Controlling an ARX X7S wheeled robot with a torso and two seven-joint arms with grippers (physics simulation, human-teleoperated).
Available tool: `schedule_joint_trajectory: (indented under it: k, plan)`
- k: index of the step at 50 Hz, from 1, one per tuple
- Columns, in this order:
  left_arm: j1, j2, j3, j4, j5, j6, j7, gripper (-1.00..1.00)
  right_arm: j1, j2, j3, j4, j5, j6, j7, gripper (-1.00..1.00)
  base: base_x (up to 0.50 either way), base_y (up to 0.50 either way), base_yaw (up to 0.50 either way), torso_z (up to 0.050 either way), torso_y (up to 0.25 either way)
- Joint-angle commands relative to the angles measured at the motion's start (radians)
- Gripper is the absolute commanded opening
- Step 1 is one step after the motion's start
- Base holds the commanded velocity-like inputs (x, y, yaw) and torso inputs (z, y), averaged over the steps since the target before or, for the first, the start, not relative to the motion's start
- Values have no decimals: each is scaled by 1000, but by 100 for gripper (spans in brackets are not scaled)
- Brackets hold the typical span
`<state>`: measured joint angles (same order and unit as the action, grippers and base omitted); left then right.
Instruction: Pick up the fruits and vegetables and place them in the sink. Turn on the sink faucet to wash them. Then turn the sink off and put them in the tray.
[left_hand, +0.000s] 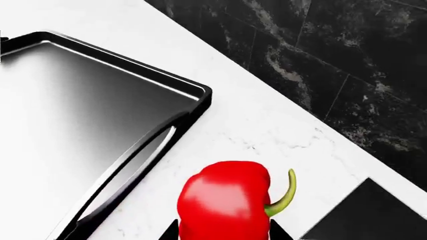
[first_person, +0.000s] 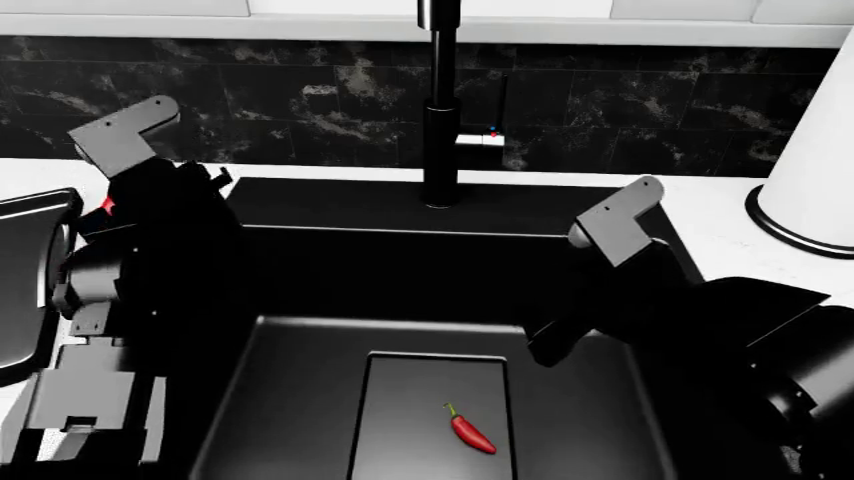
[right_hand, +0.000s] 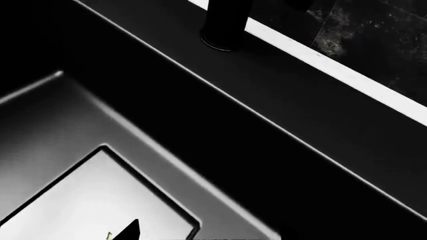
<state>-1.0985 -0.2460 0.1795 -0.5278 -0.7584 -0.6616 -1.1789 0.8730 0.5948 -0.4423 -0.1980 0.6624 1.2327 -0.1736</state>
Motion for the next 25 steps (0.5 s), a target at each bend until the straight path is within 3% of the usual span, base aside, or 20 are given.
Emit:
schedule_joint_trajectory:
  k: [1, 15, 25]
  plan:
    - [-58, -77, 96, 214, -62, -168, 122, -100, -1, 37, 41, -23, 13, 12, 15, 100, 0, 0, 0, 0, 0]
    - [-148, -228, 385, 419, -155, -380, 626, -100, 11, 74, 131, -52, 46, 31, 40, 100, 0, 0, 0, 0, 0]
    - [-138, -272, 469, 537, -186, -378, 804, -100, 23, 90, 190, -69, 70, 37, 53, 100, 0, 0, 0, 0, 0]
